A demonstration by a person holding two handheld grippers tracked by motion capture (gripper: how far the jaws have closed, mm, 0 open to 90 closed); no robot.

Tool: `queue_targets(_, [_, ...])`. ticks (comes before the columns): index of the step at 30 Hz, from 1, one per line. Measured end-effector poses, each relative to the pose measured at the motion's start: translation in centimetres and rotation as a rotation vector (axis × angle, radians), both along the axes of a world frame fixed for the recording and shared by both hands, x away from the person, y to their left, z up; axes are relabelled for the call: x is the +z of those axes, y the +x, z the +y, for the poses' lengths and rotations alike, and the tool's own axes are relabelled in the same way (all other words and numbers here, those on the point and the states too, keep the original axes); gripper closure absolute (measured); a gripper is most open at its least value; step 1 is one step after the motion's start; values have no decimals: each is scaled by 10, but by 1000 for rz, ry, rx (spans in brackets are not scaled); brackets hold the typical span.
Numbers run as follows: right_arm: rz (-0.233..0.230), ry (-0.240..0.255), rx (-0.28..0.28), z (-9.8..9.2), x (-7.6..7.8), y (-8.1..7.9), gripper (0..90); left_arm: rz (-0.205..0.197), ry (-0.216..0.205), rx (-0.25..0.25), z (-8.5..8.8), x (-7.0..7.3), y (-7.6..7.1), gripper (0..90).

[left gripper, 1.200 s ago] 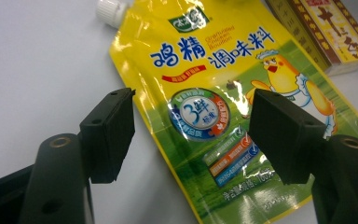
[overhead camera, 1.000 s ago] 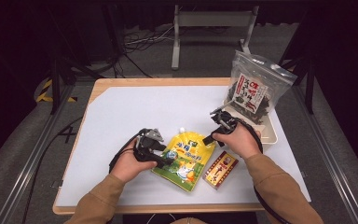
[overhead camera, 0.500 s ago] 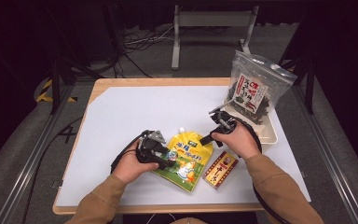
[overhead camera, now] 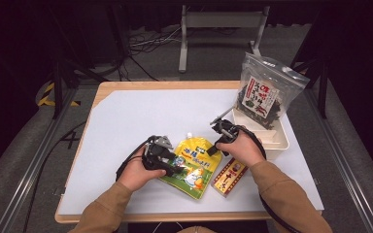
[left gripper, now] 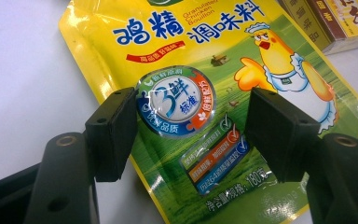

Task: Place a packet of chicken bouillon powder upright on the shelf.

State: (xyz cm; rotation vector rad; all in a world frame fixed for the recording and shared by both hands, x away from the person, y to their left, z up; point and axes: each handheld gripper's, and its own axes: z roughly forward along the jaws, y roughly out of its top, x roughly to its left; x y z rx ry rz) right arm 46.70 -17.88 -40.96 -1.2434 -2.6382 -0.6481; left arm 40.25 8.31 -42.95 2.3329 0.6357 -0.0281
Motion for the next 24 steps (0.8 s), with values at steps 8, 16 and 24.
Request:
queue_targets(8, [-38, -74, 63, 5, -1, 1, 892, -11, 2, -4, -1, 0, 0, 348])
queue_targets(16, [-52, -76, 78, 5, 0, 0, 900, -4, -1, 0, -1, 0, -1, 348])
queue_targets(24, [-52, -26, 80, -3, 10, 0, 900, -10, 11, -10, 0, 2, -2, 329])
